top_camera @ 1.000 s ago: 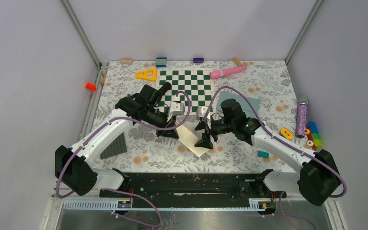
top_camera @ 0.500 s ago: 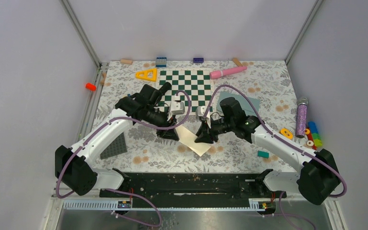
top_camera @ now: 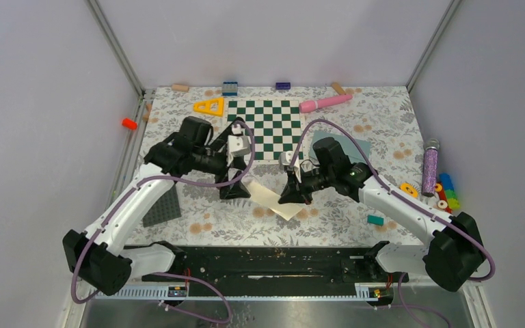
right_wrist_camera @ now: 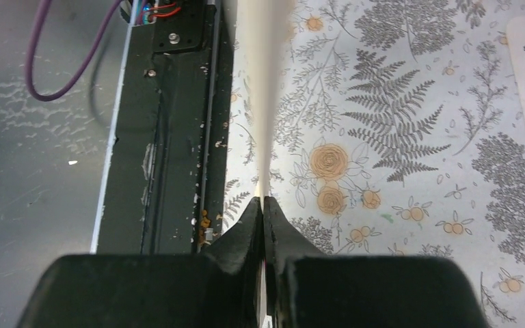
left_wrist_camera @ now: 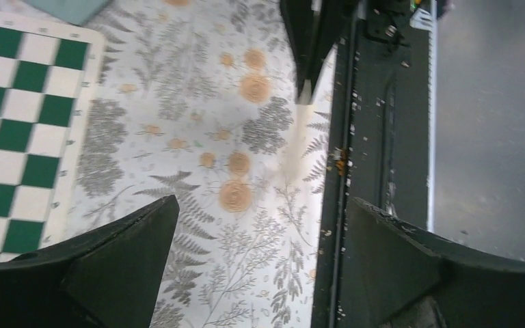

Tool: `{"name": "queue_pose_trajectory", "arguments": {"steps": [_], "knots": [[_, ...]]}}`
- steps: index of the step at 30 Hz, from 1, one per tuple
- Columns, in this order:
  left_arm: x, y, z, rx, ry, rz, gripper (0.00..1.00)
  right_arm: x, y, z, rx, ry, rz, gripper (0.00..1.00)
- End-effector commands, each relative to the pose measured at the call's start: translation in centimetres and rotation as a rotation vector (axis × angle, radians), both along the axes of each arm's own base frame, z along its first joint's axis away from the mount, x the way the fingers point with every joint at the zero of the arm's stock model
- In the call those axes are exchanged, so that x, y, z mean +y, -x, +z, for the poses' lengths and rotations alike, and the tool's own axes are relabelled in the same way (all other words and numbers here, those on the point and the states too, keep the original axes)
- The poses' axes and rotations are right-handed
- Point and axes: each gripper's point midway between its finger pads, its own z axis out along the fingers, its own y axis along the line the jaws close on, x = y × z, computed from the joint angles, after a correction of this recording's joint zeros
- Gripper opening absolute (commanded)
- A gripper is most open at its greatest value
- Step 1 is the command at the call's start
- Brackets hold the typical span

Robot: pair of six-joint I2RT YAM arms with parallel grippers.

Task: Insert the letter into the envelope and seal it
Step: Fold the letter.

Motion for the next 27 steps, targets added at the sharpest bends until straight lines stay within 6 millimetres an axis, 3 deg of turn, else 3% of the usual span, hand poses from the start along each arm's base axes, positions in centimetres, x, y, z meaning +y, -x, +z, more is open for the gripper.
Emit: {"name": "queue_pose_trajectory", "arguments": {"steps": [1,7,11,20,23,27], "knots": [[0.8,-2.3,2.7,-0.123,0.08,0.094,0.99,0.5,1.3,2.2,0.015,-0.048,0.079,0.0],[0.7,-3.0,4.3,-0.163,0.103,0.126,0.99,0.5,1.7,2.4,0.036,-0.049,0.103,0.0],[-0.1,-2.3,4.7,-0.117,0.127,0.064,0.99,0.5,1.5,2.3,0.03,-0.043,0.094,0.0],[-3.2,0.5,2.0,0.014,0.071,-0.119,0.98,0.4,1.1,1.9,0.017,-0.028,0.076,0.0],[-3.4,0.6,1.7,0.034,0.066,-0.137,0.84,0.4,0.7,1.7,0.013,-0.018,0.065,0.0],[-3.4,0.6,1.4,0.036,0.06,-0.141,0.48,0.4,0.7,1.6,0.015,-0.015,0.063,0.0]]}}
